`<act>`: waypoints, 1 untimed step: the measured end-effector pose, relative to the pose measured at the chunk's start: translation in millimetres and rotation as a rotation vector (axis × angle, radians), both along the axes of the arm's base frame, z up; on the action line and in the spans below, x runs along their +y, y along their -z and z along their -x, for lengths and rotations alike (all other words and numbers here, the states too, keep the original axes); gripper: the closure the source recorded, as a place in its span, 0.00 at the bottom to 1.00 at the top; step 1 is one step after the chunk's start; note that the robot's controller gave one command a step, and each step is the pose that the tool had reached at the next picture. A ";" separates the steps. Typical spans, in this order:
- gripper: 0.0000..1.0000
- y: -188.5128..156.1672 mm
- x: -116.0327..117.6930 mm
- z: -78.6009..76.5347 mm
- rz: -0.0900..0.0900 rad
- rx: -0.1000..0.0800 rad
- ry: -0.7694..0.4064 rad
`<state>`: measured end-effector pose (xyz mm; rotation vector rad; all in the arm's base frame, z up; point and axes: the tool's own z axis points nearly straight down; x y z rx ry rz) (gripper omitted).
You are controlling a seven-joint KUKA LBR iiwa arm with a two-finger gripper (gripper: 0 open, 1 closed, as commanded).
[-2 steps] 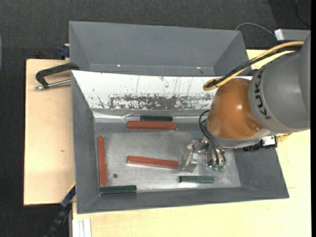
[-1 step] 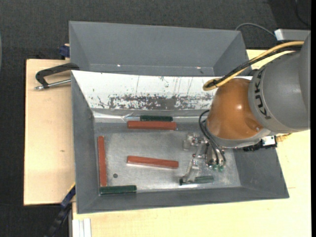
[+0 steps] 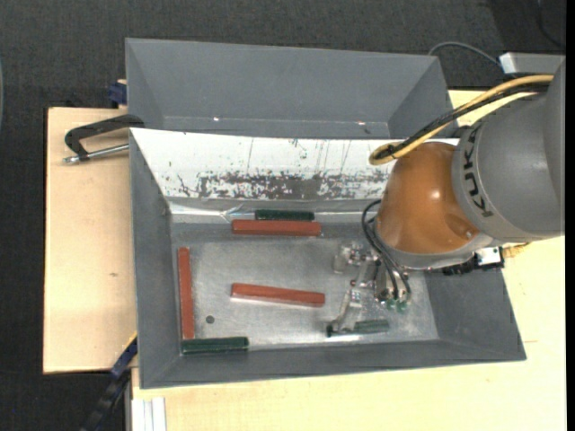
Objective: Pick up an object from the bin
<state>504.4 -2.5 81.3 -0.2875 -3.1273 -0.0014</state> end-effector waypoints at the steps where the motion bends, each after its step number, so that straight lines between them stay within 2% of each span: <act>1: 0.00 -12.8 33.8 1.3 0.000 -0.005 -0.037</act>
Offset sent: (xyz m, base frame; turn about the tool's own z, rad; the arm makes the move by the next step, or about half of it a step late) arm -0.0112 0.0282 -0.0113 -0.0484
